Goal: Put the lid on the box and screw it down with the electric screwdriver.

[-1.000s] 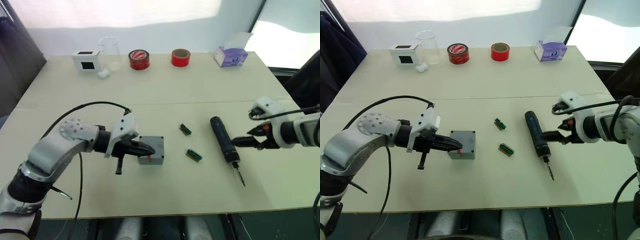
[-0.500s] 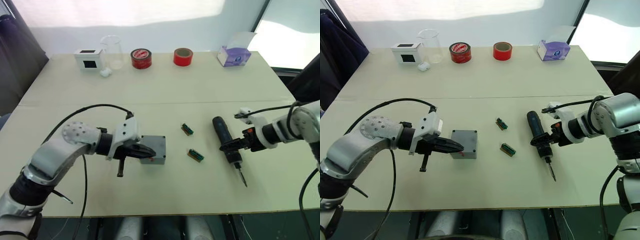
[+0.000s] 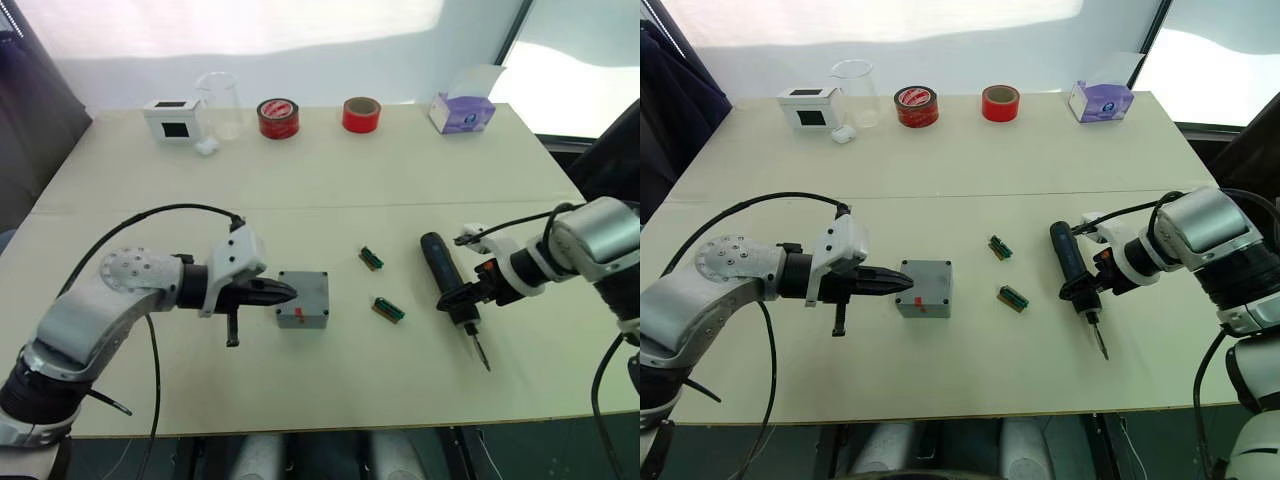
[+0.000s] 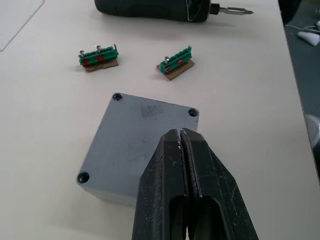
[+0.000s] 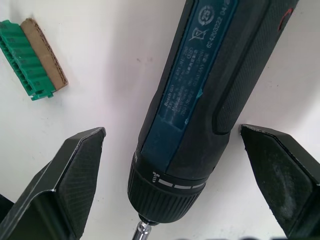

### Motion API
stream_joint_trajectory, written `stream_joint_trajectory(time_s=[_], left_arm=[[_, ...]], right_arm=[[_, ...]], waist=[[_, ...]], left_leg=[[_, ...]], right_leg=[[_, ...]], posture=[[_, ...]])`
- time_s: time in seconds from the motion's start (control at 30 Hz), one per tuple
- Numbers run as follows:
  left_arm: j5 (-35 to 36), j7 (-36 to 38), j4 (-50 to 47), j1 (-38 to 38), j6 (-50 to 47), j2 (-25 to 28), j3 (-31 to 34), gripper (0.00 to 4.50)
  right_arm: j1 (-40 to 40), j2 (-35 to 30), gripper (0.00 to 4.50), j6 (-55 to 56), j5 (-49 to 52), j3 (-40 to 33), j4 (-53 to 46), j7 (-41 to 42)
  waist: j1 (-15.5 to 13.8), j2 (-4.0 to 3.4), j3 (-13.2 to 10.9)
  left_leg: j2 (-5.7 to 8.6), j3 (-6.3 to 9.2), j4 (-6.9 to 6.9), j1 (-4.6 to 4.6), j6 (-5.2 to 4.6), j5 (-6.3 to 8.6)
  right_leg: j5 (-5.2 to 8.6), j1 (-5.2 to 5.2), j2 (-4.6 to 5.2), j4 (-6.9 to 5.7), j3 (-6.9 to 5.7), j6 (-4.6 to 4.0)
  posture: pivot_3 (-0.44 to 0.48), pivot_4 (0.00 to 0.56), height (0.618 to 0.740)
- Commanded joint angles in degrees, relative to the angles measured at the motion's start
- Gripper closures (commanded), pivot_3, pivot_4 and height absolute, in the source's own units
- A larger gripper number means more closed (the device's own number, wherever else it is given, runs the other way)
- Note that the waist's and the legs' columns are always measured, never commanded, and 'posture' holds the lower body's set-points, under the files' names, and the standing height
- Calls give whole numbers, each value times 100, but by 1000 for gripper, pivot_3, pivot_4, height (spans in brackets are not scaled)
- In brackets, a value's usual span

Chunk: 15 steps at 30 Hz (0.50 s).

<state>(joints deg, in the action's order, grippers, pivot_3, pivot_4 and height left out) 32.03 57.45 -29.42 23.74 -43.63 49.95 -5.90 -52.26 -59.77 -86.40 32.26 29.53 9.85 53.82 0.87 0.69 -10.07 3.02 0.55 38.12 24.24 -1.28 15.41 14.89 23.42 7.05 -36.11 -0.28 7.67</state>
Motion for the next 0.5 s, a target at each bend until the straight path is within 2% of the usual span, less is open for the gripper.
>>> stream_joint_trajectory(time_s=[0.03, 0.23, 0.5], left_arm=[[87, -36, -144, -35, -30, 61, 204, 4500], [100, -115, -125, -53, -44, 51, 248, 4500], [16, 31, 259, 180, 111, 59, 199, 4500]], right_arm=[[53, 5, 704, 249, -308, 387, -29, 170], [155, 128, 2597, 84, -492, 298, -24, 130], [254, 333, 2631, 41, -686, -430, 234, -259]], waist=[[-3, 5, 3], [-16, 8, 5], [-14, 12, 7]], left_leg=[[0, 0, 0, -2, 0, 0], [0, 2, 0, -3, 2, 0], [0, 4, 0, -3, 5, -2]], right_leg=[[0, -1, 0, 0, 0, 0], [0, -1, 0, -1, 1, -1], [-2, -3, 0, -1, 0, -4]], posture=[[0, 150, 740], [0, 150, 740], [0, 150, 740]])
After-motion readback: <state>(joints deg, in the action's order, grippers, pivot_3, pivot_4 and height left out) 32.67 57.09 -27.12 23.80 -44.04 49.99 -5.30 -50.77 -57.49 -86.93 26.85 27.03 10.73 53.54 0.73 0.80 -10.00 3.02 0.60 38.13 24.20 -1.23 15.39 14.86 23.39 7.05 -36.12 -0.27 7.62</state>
